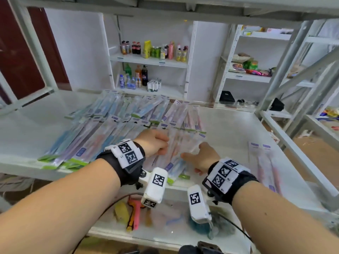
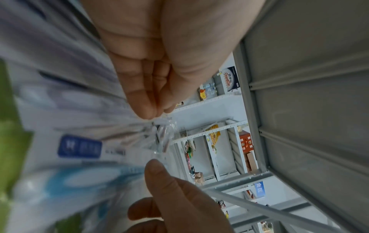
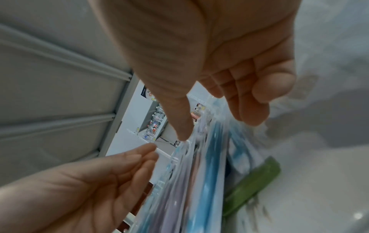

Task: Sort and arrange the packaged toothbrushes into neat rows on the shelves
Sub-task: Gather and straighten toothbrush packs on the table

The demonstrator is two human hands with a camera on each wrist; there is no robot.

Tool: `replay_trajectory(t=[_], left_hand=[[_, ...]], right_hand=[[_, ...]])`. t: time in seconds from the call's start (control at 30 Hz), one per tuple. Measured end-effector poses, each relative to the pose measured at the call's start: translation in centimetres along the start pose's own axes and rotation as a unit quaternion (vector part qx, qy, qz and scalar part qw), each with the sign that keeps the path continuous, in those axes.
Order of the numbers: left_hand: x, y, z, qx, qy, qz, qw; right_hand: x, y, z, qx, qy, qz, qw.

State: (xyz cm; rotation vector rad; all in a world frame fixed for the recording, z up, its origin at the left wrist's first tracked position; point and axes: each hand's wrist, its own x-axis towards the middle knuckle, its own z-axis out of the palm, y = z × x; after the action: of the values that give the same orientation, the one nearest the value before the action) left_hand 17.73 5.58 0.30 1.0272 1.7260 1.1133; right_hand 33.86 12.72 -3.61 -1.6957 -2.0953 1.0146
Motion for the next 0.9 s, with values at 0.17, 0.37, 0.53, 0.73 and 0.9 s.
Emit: replay_trajectory(t=[0.17,0.37,0.53,0.73,0.9], left_hand=[[0.1,-1.0,-2.3,-0.017,-0.005,0.001,1.0],[0.3,-1.5,-1.8,-0.006,-0.057,0.009,0.998],[0.5,-1.5,0.4,0.058,-0.081,0.023,0.995],[0.4,0.5,4.3,0.235,-0.122,0.056,0.963],[1.0,0.7,7.6,0.371,-0.135,0.054,0.917]], right_hand=[[0.6,-1.7,1.6,-0.028,0.01,0.041,0.999],[-0.4,-1.6,1.3,-0.046,0.026,0.083,0.995],[-2.5,0.4,-1.7,0.071,0.102,0.103,0.987],[-4.1,3.6,-5.9,0.124,0.191,0.059,0.972],[-3.2,6.4,-7.5,0.135,0.212,0.052,0.966]])
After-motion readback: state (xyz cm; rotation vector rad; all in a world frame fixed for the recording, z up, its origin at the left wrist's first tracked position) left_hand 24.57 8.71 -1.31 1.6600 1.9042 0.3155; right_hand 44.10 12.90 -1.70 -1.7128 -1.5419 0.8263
